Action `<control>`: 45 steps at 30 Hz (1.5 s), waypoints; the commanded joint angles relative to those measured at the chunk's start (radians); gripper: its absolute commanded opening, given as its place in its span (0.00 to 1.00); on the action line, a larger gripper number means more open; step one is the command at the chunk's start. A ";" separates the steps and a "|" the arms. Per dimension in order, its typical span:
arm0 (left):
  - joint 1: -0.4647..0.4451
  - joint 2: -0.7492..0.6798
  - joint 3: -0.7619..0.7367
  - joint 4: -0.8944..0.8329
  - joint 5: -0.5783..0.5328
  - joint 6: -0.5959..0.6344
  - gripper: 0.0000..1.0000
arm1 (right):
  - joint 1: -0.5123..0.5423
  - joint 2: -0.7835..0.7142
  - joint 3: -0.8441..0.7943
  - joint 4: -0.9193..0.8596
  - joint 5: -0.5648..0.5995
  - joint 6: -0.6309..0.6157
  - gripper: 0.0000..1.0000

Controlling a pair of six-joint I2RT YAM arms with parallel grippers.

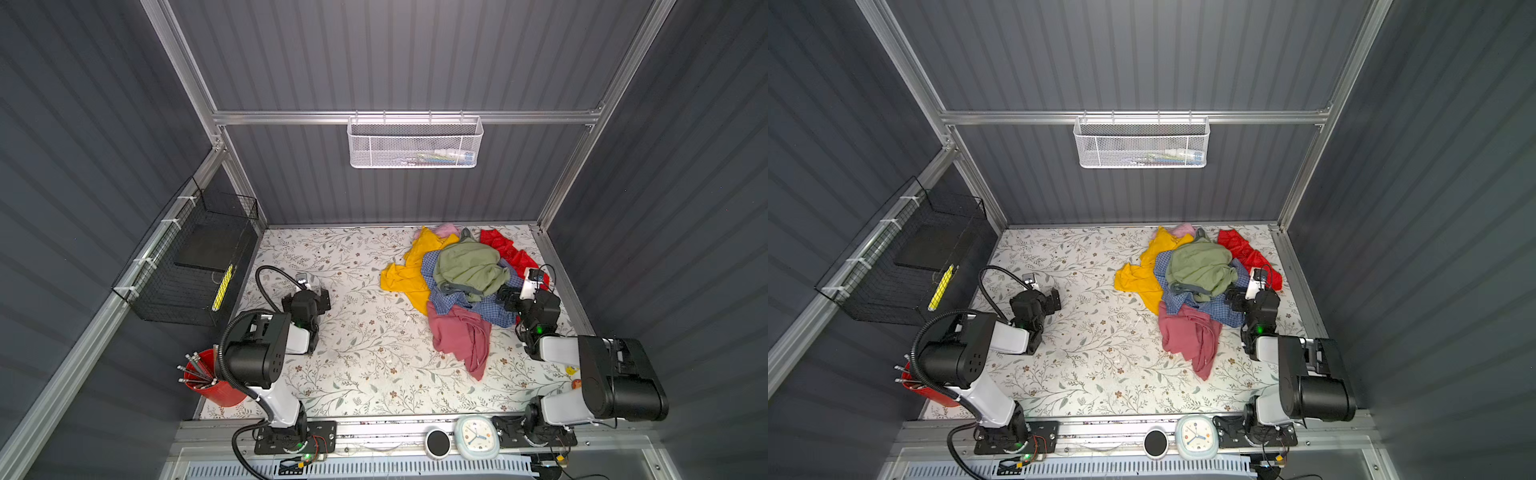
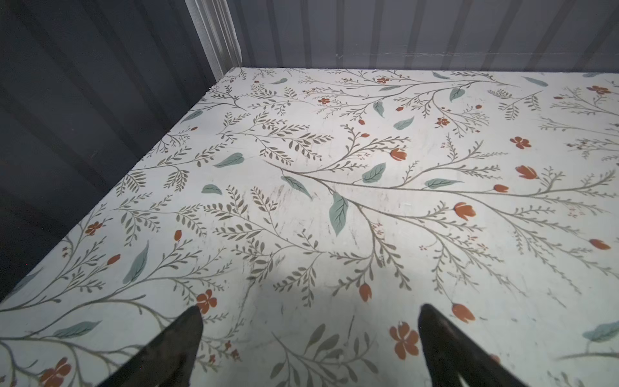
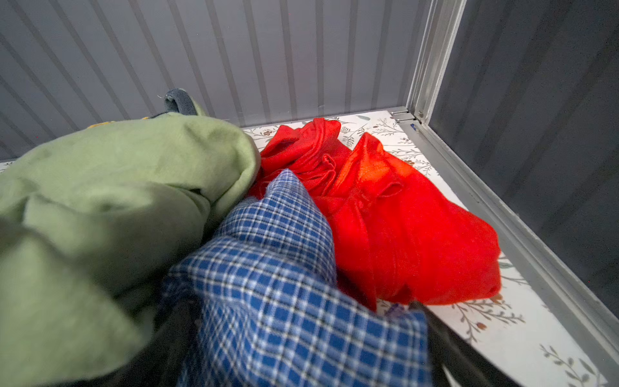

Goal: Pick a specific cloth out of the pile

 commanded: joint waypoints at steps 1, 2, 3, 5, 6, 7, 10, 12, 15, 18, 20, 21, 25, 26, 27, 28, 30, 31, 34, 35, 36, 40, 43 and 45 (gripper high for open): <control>0.006 0.005 0.010 0.010 0.001 0.015 1.00 | 0.003 0.003 0.004 0.014 0.005 -0.004 0.99; 0.006 0.006 0.008 0.010 0.000 0.015 1.00 | 0.003 0.003 0.004 0.014 0.005 -0.004 0.99; 0.006 0.006 0.008 0.010 0.000 0.014 1.00 | 0.002 0.003 0.004 0.014 0.004 -0.004 0.99; 0.006 0.005 0.010 0.010 0.000 0.015 1.00 | 0.002 0.003 0.004 0.014 0.003 -0.003 0.99; 0.006 0.005 0.010 0.010 -0.001 0.015 1.00 | 0.002 0.004 0.003 0.014 0.002 -0.004 0.99; 0.006 0.006 0.009 0.010 0.000 0.015 1.00 | 0.002 0.003 0.004 0.014 0.003 -0.003 0.99; 0.006 0.006 0.010 0.010 0.000 0.015 1.00 | 0.002 0.002 0.003 0.015 0.003 -0.004 0.99; 0.006 0.005 0.010 0.009 0.000 0.015 1.00 | 0.002 0.003 0.003 0.017 0.002 -0.004 0.99; 0.006 0.005 0.010 0.009 0.000 0.015 1.00 | 0.002 0.002 0.001 0.017 0.002 -0.005 0.99; 0.006 0.005 0.010 0.009 0.002 0.015 1.00 | 0.001 0.001 -0.001 0.018 0.001 -0.004 0.99; 0.006 0.006 0.013 0.000 0.008 0.015 1.00 | 0.001 0.001 0.000 0.018 0.002 -0.004 0.99; 0.006 0.006 0.013 -0.001 0.009 0.015 1.00 | 0.002 0.001 0.001 0.018 0.001 -0.004 0.99; 0.006 0.005 0.013 0.001 0.009 0.015 1.00 | 0.001 0.002 0.003 0.017 0.001 -0.004 0.99; 0.006 0.007 0.016 0.000 0.008 0.015 1.00 | 0.001 0.001 0.003 0.017 0.001 -0.004 0.99; 0.006 0.007 0.014 -0.001 0.008 0.015 1.00 | 0.000 0.002 0.003 0.017 0.002 -0.004 0.99; 0.006 0.007 0.015 0.000 0.008 0.015 1.00 | 0.002 0.001 0.002 0.017 0.002 -0.004 0.99; 0.006 0.007 0.013 0.000 0.008 0.015 1.00 | 0.002 0.002 0.000 0.017 0.002 -0.004 0.99; 0.006 0.006 0.015 0.000 0.008 0.015 1.00 | 0.000 0.002 0.000 0.018 0.003 -0.004 0.99; 0.006 0.007 0.013 0.001 0.009 0.015 1.00 | 0.001 0.001 0.001 0.019 0.003 -0.004 0.99; 0.006 0.007 0.012 0.001 0.007 0.015 1.00 | 0.002 0.001 0.001 0.019 0.002 -0.003 0.99; 0.006 0.006 0.013 0.001 0.008 0.015 1.00 | 0.001 0.000 0.000 0.019 0.002 -0.004 0.99; 0.006 0.004 0.010 0.002 0.011 0.015 1.00 | 0.002 -0.001 -0.001 0.019 0.001 -0.004 0.99; 0.006 -0.024 0.028 -0.040 0.007 0.015 1.00 | 0.000 -0.043 -0.014 0.014 0.010 0.003 0.99; 0.006 -0.075 0.077 -0.188 -0.011 0.003 1.00 | 0.000 -0.124 -0.011 -0.067 0.019 0.011 0.99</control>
